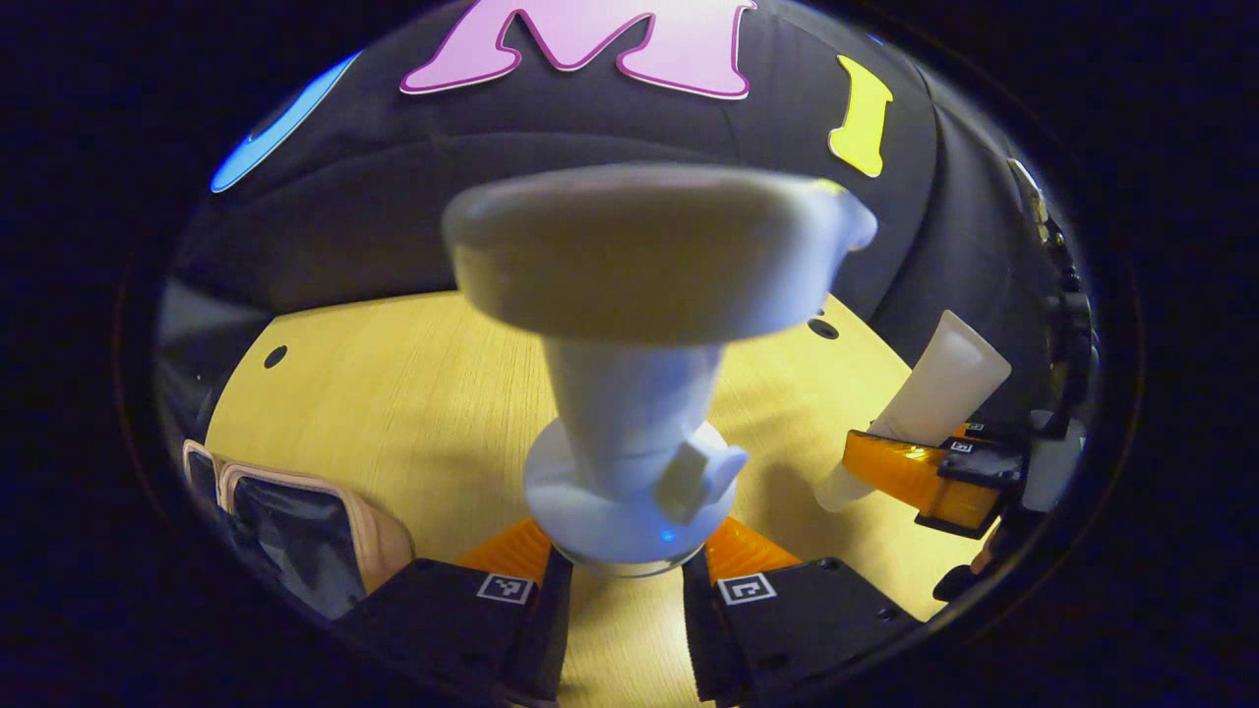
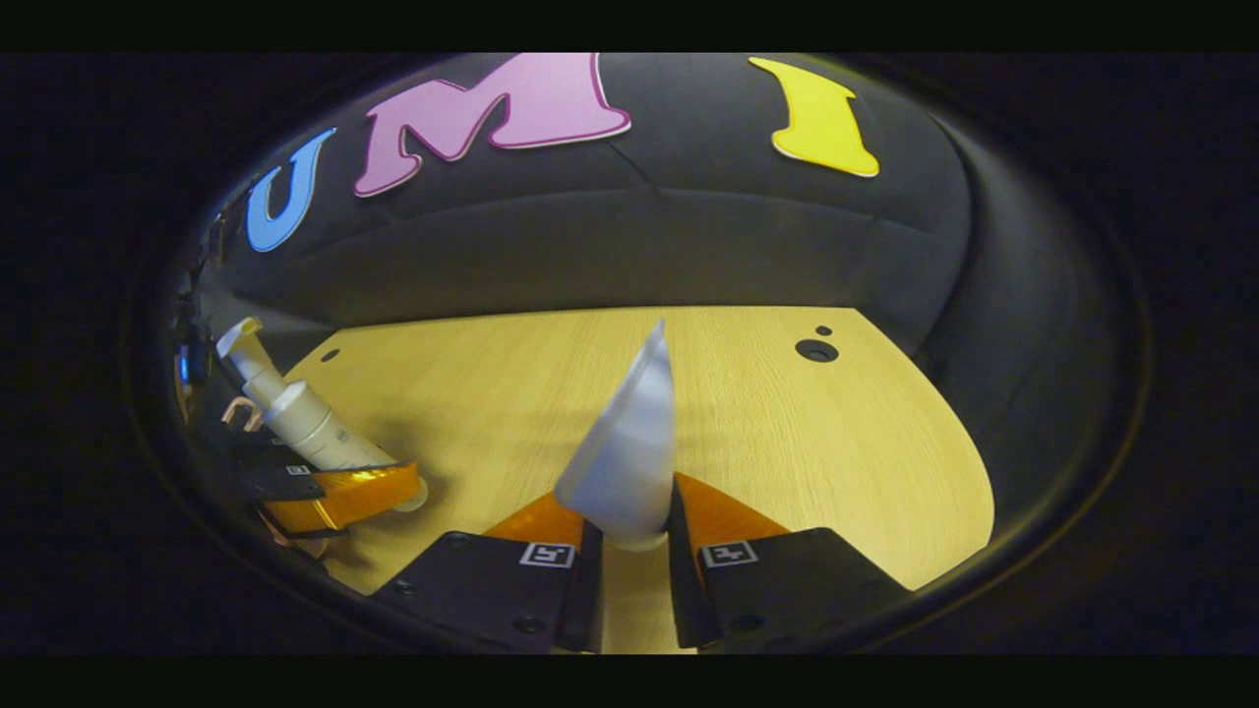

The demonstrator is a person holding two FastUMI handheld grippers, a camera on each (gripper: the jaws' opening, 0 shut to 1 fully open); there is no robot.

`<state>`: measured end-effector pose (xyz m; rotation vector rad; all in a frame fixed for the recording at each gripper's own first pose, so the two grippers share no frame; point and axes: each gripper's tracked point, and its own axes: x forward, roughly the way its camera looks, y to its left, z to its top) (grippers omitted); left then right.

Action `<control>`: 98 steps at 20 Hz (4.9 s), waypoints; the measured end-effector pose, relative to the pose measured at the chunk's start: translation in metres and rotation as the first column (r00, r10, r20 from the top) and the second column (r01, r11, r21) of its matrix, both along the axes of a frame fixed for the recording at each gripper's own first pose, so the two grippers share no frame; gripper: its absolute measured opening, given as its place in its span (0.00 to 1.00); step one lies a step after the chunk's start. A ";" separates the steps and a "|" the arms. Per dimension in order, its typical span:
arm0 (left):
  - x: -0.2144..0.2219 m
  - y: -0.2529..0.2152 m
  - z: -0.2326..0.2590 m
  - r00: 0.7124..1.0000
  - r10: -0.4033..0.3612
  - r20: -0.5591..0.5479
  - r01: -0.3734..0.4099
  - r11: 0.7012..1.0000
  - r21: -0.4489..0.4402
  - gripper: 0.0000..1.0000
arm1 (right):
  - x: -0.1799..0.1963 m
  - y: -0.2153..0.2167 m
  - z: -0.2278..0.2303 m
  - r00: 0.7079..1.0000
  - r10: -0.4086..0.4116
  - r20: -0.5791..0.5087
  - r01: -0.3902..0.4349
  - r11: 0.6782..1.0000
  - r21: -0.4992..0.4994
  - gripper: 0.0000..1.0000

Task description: First open the suitcase, pack the skin care products into it, and then close the suitcase.

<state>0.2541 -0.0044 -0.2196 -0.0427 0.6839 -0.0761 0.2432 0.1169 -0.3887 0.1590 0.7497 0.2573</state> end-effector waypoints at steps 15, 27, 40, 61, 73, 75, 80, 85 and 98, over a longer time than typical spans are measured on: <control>-0.199 0.196 0.046 0.918 0.114 -0.379 -0.123 0.992 -0.001 0.53 | -0.126 0.233 0.122 0.885 0.415 -0.211 -0.329 0.878 0.348 0.31; -0.236 0.256 -0.044 0.709 0.024 -0.705 -0.126 0.988 -0.092 0.53 | -0.227 0.259 0.098 0.555 0.443 -0.705 -0.347 0.893 0.287 0.24; -0.231 0.257 -0.069 0.663 0.004 -0.748 -0.138 0.983 -0.117 0.70 | -0.211 0.227 0.152 0.543 0.350 -0.763 -0.205 0.937 0.284 0.67; -0.258 0.627 -0.012 0.753 0.596 -0.281 -0.611 0.791 0.040 0.83 | -0.074 -0.088 0.368 0.966 -0.052 0.252 0.041 0.998 0.047 0.92; -0.267 0.645 -0.084 0.692 0.550 -0.468 -0.630 0.776 -0.018 0.70 | -0.070 -0.065 0.366 0.977 -0.076 0.200 0.055 0.993 0.106 0.92; -0.262 0.638 -0.085 0.693 0.547 -0.470 -0.635 0.771 -0.040 0.53 | -0.072 -0.062 0.364 0.979 -0.071 0.193 0.052 0.993 0.104 0.92; -0.253 0.639 -0.048 0.732 0.571 -0.372 -0.620 0.784 -0.016 0.17 | -0.080 -0.068 0.365 0.979 -0.076 0.191 0.056 0.993 0.108 0.92; -0.248 0.616 0.023 0.806 0.522 -0.278 -0.553 0.832 -0.040 0.13 | -0.086 -0.074 0.368 0.976 -0.080 0.203 0.059 0.992 0.107 0.92; -0.229 0.436 0.213 0.967 0.253 0.012 -0.249 0.958 -0.141 0.08 | -0.107 -0.056 0.371 0.974 -0.009 0.224 -0.032 0.983 0.179 0.92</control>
